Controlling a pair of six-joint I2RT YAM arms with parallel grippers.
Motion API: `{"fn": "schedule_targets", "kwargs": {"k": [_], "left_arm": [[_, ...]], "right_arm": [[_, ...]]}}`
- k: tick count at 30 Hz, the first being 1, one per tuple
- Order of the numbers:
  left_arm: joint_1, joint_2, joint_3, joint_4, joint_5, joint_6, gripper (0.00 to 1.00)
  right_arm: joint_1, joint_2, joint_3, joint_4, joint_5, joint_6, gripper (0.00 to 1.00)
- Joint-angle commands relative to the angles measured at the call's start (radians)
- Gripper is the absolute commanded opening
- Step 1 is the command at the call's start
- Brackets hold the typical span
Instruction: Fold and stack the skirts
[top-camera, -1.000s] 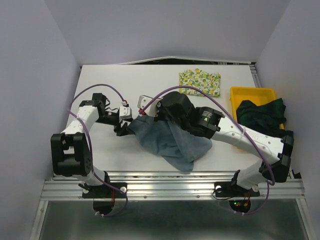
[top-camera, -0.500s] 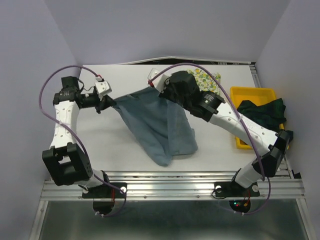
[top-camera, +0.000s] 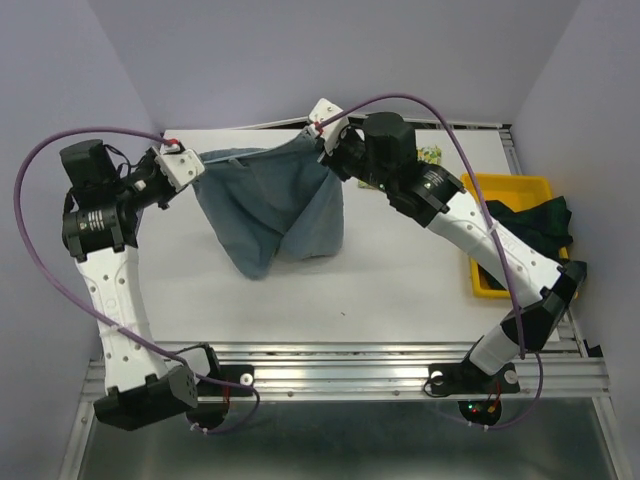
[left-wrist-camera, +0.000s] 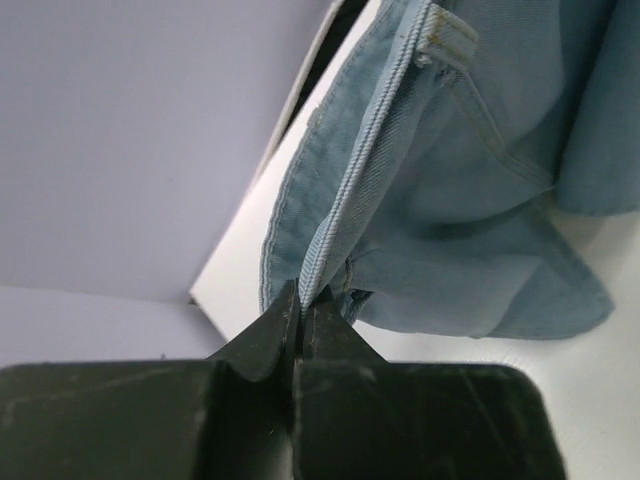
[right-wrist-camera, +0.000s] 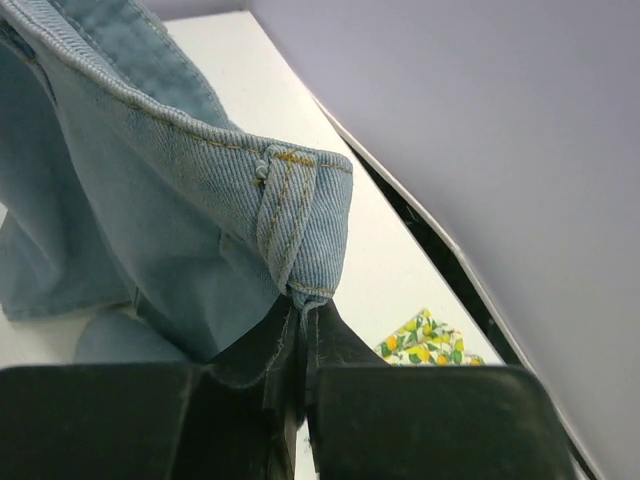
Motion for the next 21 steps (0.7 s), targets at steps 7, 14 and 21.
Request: {"fn": "schedule_targets", "kwargs": {"k": [7, 14, 21], "left_arm": [[0.058, -0.013, 0.237, 0.06, -0.029, -0.238, 0.0], [0.058, 0.058, 0.321, -0.133, 0.029, -0.174, 0.0], [0.057, 0.176, 0.214, -0.033, -0.118, -0.258, 0.0]], "right_arm": [[-0.108, -0.103, 0.054, -0.121, -0.277, 0.14, 0.01], [-0.12, -0.1, 0.005, -0.115, -0.057, 0.045, 0.01], [-0.184, 0.053, -0.025, 0.063, 0.097, 0.033, 0.01]]}}
